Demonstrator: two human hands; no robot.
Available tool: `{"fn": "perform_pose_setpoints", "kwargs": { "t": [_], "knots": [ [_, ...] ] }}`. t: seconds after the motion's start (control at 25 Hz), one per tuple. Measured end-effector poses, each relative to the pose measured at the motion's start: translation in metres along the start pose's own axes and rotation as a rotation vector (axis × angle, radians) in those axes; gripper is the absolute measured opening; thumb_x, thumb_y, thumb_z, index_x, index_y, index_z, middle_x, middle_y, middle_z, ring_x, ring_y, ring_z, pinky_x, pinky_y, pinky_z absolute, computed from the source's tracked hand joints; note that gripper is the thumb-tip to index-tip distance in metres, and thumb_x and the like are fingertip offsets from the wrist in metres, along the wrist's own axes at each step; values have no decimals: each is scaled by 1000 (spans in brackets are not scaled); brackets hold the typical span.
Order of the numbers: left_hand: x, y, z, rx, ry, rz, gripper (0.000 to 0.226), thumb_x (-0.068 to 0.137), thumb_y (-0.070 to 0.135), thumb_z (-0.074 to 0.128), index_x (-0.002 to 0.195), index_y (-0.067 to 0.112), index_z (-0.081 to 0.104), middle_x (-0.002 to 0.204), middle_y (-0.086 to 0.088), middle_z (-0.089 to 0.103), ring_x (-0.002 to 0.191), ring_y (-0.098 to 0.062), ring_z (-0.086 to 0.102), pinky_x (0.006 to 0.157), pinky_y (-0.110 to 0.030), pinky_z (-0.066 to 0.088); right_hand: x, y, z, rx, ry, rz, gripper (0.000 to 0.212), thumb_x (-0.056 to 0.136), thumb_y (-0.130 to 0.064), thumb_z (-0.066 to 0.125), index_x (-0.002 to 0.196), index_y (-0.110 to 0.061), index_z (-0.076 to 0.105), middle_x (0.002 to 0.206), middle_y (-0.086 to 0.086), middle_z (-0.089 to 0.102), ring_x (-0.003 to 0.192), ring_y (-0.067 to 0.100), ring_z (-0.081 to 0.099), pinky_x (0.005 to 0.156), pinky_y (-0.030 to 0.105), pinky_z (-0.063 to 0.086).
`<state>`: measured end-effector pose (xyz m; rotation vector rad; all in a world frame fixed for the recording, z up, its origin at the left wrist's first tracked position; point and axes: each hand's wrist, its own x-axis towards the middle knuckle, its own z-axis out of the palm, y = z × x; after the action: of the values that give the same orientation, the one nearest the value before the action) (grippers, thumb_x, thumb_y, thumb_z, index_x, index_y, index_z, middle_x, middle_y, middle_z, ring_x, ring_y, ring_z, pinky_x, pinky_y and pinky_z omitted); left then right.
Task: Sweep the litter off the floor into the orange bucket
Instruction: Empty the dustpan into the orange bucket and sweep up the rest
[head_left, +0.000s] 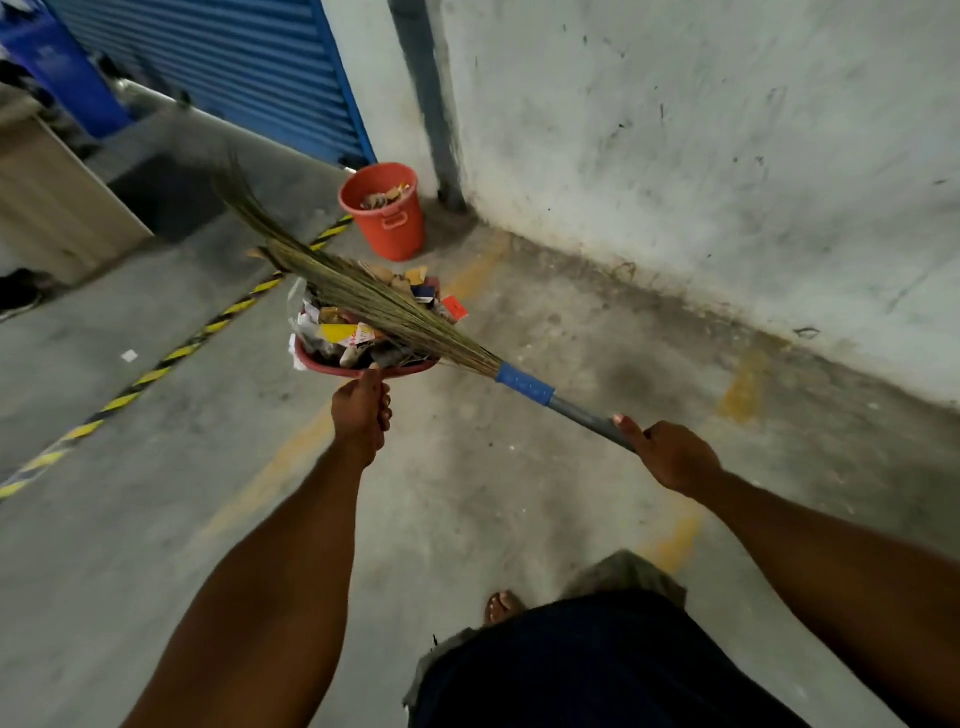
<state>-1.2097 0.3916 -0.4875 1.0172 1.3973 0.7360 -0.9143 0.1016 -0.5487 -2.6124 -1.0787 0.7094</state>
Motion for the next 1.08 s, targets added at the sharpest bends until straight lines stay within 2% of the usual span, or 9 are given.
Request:
{"fn": "perform_pose_setpoints", "kwargs": {
  "t": [0.16, 0.32, 0.48, 0.68, 0.92, 1.08],
  "knots": [
    [94, 49, 14, 8, -13, -1, 35, 99, 34, 65, 79, 6, 60, 61, -6, 51, 45, -16, 38, 40, -19, 28, 80, -59, -15, -2, -20, 23, 81, 96, -79, 25, 49, -16, 47, 52, 7, 48, 51, 25, 53, 55, 32, 39],
    [200, 92, 40, 14, -9, 5, 33, 100, 33, 63, 82, 5, 60, 63, -7, 50, 45, -16, 37, 40, -17, 26, 185, -112, -33, -7, 2, 23, 82, 92, -82, 22, 48, -17, 46, 50, 5, 46, 51, 24, 51, 56, 31, 37],
    [296, 136, 73, 7, 19, 5, 33, 100, 33, 63, 85, 4, 62, 64, -7, 51, 47, -17, 38, 42, -20, 27, 290, -154, -51, -8, -17, 40, 87, 91, -83, 20, 52, -13, 54, 54, 8, 56, 55, 25, 59, 55, 31, 41],
    [403, 203, 105, 4, 26, -4, 36, 98, 37, 66, 79, 6, 62, 61, -5, 52, 42, -14, 40, 41, -20, 29, 400, -215, -85, -7, -3, 19, 84, 92, -83, 22, 49, -15, 49, 49, 5, 51, 51, 24, 56, 53, 30, 38],
    [556, 261, 128, -12, -3, -22, 37, 97, 36, 67, 75, 7, 62, 57, -3, 53, 41, -14, 40, 40, -21, 29, 523, -293, -89, 0, -34, 64, 92, 89, -87, 17, 54, -14, 60, 54, 7, 60, 56, 24, 62, 58, 31, 44],
    [661, 287, 128, 28, -25, -37, 38, 96, 35, 67, 71, 7, 61, 57, -5, 53, 41, -15, 41, 40, -22, 31, 598, -358, -77, 6, -45, 123, 94, 90, -85, 20, 61, -10, 68, 60, 9, 64, 60, 23, 64, 57, 30, 43]
  ]
}}
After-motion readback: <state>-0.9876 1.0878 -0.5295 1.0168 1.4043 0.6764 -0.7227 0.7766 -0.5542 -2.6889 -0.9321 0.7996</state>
